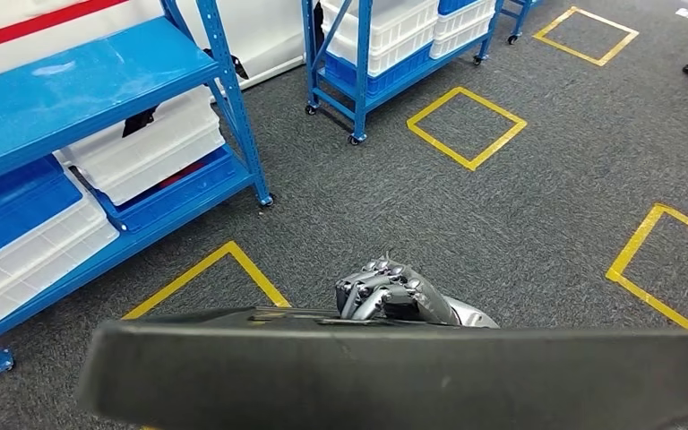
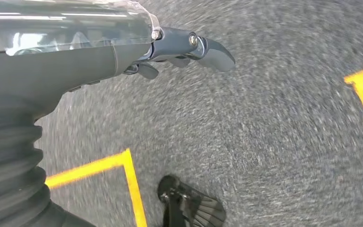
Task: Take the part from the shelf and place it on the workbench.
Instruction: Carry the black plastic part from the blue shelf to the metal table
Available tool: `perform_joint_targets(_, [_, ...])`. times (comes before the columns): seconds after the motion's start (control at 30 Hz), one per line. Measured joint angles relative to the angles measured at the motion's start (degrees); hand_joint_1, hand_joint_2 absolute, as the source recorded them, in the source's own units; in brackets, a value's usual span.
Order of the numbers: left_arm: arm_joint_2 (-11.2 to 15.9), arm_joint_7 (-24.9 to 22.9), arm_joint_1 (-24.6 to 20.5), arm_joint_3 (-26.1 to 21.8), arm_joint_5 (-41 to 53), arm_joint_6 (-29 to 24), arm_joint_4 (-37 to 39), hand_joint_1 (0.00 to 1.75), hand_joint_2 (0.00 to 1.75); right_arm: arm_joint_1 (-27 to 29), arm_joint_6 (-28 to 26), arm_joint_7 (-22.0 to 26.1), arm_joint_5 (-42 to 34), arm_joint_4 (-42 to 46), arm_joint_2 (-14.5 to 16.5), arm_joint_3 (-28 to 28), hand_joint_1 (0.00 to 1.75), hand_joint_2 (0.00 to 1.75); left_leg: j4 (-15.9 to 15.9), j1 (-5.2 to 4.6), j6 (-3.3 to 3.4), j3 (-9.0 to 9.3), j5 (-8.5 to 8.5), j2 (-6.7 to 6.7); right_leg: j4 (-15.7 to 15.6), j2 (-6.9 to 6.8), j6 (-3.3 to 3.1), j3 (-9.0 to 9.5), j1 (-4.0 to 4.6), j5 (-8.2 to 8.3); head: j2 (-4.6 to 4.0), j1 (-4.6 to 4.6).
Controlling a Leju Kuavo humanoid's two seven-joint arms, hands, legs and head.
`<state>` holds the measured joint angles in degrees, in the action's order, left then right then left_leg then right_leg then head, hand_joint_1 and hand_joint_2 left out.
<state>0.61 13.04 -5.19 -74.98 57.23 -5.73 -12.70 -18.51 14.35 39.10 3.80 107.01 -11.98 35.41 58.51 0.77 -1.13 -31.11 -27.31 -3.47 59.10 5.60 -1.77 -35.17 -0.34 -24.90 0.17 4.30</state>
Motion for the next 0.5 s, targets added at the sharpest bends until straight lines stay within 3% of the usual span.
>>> perform_joint_targets(0.03, [0.0,0.1,0.0,0.1,0.4,0.1,0.0,0.00,1.75,0.1,-0.3,0.0,0.2,-0.2,0.0,-0.2,1.75,1.75,-0.7,-0.07,0.17,0.24,-0.15,-0.19,0.0,0.56,0.39,-0.26,-0.09,0.21,0.00,0.01])
perform_joint_targets(0.1, [0.0,0.2,-0.2,0.5,0.8,0.7,0.0,0.00,1.75,0.7,-0.8,0.0,0.6,-0.4,0.0,-0.8,1.75,1.75,-1.2,-0.04,0.69,0.35,0.20,0.84,-0.1,1.09,1.15,-0.60,-0.24,0.48,0.00,0.00])
perform_joint_targets(0.17, [0.0,0.5,-0.4,0.8,0.8,1.2,0.0,0.00,1.75,1.1,-1.1,0.0,0.7,-0.4,-0.3,-1.4,1.75,1.75,-1.8,0.15,1.41,0.50,0.69,2.11,2.0,-1.17,1.74,-1.69,-0.04,-1.01,0.00,-0.01])
perform_joint_targets(0.23, [0.0,1.1,-0.2,1.0,0.7,1.8,0.0,0.00,1.75,1.5,-1.4,0.0,1.0,-0.5,-0.4,-1.7,1.75,1.75,-2.0,0.10,1.87,0.51,0.82,3.55,8.6,-4.14,2.16,-4.78,-0.04,-4.68,0.00,-0.01])
perform_joint_targets(0.3, [0.0,1.8,-0.1,1.1,0.8,2.3,0.0,0.00,1.75,2.4,-1.8,0.0,1.9,-0.5,-0.4,-1.8,1.75,1.75,-2.0,0.00,2.00,0.45,0.73,5.01,15.0,-5.01,2.52,-7.76,-0.37,-7.09,0.00,-0.01])
perform_joint_targets(0.33, [0.0,1.8,-0.1,1.2,0.9,2.5,0.0,0.00,1.75,3.0,-1.9,0.0,2.6,-0.5,-0.4,-1.8,1.75,1.75,-1.9,-0.01,1.96,0.45,0.67,5.68,15.6,-5.21,2.67,-7.90,-0.54,-6.75,0.00,-0.02])
perform_joint_targets(0.37, [-0.1,1.7,-0.2,1.3,0.9,2.5,0.0,0.00,1.75,3.5,-1.9,-0.1,3.3,-0.5,-0.3,-1.8,1.75,1.75,-1.9,-0.01,1.85,0.50,0.57,6.31,13.9,-5.50,2.77,-6.89,-0.71,-5.47,0.00,-0.02])
perform_joint_targets(0.43, [-0.1,1.2,-0.3,1.5,1.3,2.6,0.0,0.00,1.75,4.4,-1.6,-0.3,4.5,-0.4,0.3,-1.9,1.75,1.75,-1.7,-0.09,1.40,0.71,0.21,7.46,6.1,-7.38,2.73,-2.57,-0.78,-2.29,0.00,-0.02])
perform_joint_targets(0.5, [-0.2,0.9,-0.3,1.6,1.7,2.8,0.0,0.00,1.75,5.2,-1.3,-0.7,5.3,0.0,1.0,-2.2,1.75,1.75,-1.4,-0.40,0.73,0.86,-0.23,8.32,0.8,-8.88,2.10,0.19,-0.46,-1.06,0.00,-0.01])
